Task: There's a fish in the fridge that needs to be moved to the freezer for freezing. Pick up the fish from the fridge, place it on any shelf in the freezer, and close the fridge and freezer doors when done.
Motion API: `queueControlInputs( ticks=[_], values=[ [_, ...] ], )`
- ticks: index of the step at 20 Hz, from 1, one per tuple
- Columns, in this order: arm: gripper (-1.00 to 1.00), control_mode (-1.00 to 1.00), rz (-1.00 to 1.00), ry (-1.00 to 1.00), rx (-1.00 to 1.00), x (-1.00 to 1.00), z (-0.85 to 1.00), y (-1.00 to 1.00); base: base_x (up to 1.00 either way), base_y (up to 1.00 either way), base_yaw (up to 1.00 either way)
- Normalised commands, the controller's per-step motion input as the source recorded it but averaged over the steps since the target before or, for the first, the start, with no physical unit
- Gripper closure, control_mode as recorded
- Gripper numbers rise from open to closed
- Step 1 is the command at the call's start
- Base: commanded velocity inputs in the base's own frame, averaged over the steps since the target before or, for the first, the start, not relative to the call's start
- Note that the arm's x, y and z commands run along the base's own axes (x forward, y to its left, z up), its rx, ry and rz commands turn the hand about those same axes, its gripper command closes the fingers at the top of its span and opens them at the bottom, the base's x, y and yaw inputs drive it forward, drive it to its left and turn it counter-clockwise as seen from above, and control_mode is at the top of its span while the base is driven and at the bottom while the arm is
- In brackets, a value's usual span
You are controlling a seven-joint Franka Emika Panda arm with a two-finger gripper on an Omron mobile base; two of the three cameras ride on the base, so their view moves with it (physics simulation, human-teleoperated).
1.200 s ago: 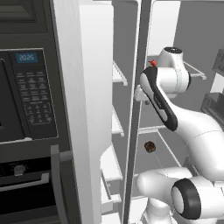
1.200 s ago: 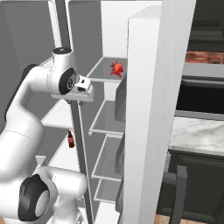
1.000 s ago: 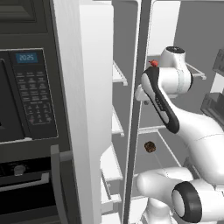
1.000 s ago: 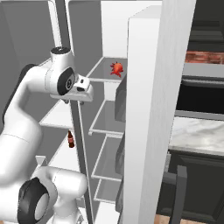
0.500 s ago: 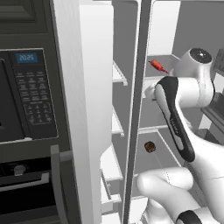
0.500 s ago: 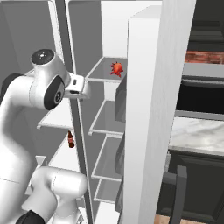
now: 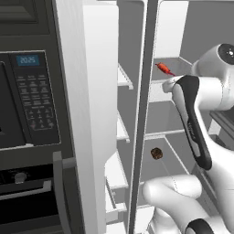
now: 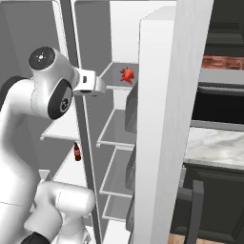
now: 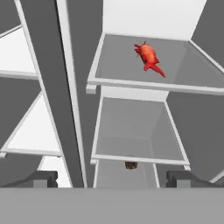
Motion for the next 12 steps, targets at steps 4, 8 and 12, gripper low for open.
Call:
queueControlInputs(
  ticks=[4,8,12],
  values=[
    [-1.0,-1.0,0.0,-0.09,-0.01,0.04,0.25,-0.42,0.0,0.0,0.0],
    [-1.0,-1.0,-0.04,-0.06,0.0,0.28,0.01,-0.3,0.0,0.0,0.0],
    [-1.0,-1.0,-0.06,0.0,0.0,0.56,0.01,-0.11,0.0,0.0,0.0]
  ],
)
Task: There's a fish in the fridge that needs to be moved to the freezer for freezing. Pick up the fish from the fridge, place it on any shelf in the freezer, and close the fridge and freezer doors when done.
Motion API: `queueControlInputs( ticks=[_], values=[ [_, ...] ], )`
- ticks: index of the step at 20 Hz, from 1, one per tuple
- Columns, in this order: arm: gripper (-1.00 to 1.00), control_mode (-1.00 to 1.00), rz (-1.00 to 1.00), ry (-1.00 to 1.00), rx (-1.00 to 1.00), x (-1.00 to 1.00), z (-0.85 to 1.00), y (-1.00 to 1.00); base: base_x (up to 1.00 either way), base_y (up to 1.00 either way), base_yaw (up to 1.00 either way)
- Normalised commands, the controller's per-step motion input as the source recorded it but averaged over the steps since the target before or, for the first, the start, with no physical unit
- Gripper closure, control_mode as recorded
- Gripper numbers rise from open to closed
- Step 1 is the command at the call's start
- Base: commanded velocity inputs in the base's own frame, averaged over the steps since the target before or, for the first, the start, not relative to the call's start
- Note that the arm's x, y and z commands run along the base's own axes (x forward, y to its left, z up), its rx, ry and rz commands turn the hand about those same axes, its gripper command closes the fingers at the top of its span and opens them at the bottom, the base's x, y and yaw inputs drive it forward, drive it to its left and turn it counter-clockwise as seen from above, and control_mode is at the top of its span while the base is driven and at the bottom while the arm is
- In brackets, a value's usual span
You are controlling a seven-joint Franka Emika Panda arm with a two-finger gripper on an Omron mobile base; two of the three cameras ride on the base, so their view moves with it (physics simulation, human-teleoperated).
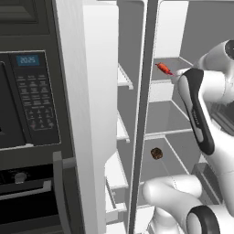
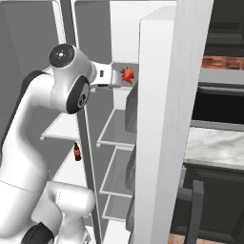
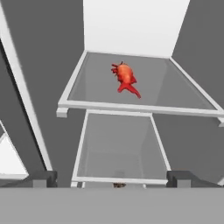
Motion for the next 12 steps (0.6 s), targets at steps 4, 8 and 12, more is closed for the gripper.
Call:
queueControlInputs(
  ticks=[4,8,12],
  values=[
    [-1.0,-1.0,-0.03,0.0,0.0,0.63,0.06,-0.13,0.0,0.0,0.0],
    [-1.0,-1.0,0.04,0.01,0.09,0.49,0.02,-0.29,0.0,0.0,0.0],
    [-1.0,-1.0,0.04,0.04,0.01,0.58,0.0,-0.09,0.0,0.0,0.0]
  ],
)
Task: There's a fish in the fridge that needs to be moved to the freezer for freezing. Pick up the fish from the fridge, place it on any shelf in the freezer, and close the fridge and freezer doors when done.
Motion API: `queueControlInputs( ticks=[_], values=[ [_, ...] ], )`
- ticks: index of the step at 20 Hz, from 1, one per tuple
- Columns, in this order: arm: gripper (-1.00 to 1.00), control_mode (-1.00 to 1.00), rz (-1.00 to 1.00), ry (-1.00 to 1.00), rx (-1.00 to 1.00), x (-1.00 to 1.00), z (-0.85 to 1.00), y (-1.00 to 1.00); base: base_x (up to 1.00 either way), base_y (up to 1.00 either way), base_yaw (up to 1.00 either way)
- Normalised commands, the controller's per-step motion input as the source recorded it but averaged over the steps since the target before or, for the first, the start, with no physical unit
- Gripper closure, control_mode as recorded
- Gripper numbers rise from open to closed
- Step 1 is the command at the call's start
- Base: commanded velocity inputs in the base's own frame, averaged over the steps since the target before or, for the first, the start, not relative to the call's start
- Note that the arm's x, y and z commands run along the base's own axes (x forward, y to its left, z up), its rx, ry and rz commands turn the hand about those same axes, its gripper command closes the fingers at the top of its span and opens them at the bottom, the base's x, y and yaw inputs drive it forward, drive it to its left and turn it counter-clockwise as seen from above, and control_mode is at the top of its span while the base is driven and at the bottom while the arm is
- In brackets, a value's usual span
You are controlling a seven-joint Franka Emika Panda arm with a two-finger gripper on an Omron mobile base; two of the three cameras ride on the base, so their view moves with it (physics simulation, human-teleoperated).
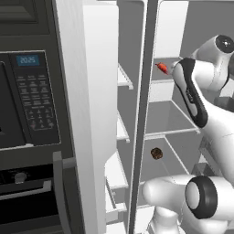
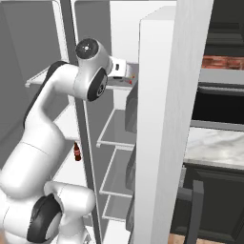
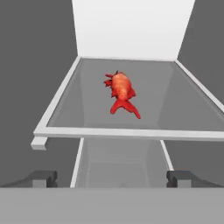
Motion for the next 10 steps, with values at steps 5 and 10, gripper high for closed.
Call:
queueControlInputs(
  ticks=[5,10],
  values=[
    [-1.0,-1.0,0.06,0.03,0.0,0.53,0.0,-0.17,0.0,0.0,0.0],
    [-1.0,-1.0,0.02,0.07,-0.01,0.52,-0.19,-0.04,0.0,0.0,0.0]
  ],
)
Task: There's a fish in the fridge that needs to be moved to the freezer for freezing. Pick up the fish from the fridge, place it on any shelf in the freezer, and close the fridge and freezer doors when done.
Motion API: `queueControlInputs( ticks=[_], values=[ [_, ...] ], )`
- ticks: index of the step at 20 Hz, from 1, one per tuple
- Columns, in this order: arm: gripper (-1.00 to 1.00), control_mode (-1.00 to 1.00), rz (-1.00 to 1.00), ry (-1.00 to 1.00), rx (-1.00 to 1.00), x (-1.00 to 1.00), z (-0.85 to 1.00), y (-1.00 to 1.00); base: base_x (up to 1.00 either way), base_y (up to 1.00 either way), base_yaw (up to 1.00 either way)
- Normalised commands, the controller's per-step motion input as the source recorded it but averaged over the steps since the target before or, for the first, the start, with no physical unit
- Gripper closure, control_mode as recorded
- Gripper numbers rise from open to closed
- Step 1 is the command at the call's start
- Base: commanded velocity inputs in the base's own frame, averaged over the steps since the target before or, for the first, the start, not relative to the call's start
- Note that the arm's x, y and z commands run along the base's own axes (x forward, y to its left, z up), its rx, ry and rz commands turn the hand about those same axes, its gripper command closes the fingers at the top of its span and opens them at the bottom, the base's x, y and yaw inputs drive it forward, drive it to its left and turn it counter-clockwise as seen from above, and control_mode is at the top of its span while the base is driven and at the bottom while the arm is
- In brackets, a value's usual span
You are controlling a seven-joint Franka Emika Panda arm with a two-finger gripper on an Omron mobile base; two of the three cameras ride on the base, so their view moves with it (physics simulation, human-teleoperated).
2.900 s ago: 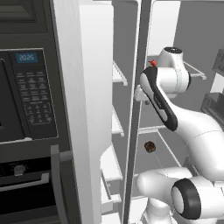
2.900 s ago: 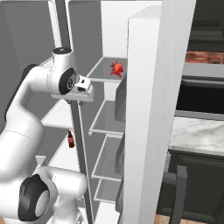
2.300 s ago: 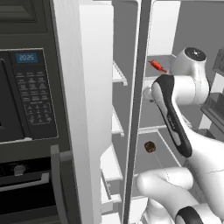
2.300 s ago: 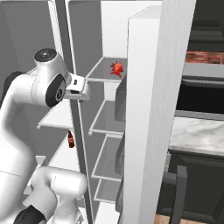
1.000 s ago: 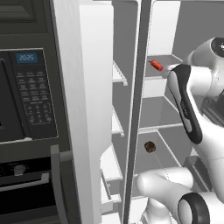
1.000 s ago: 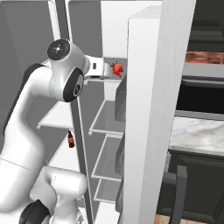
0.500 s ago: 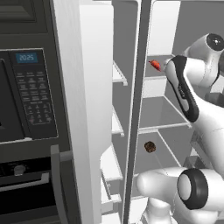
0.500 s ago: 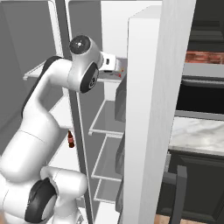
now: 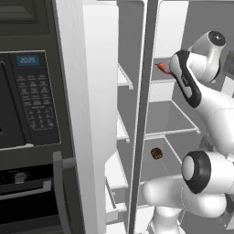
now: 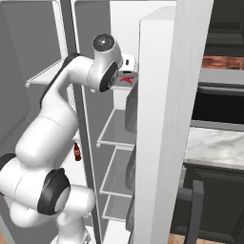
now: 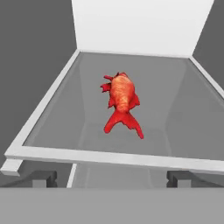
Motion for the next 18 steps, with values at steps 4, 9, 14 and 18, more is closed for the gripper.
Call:
queueControlInputs(
  ticks=[4,9,14,18],
  values=[
    [-1.0,-1.0,0.0,0.08,-0.04,0.44,-0.36,0.01,0.0,0.0,0.0],
    [-1.0,-1.0,0.02,0.02,0.0,0.25,-0.25,0.0,0.0,0.0,0.0],
    [-1.0,-1.0,0.03,0.04,0.0,0.32,-0.36,0.0,0.0,0.0,0.0],
    [-1.0,-1.0,0.02,0.0,0.0,0.49,-0.06,-0.1,0.0,0.0,0.0]
  ],
)
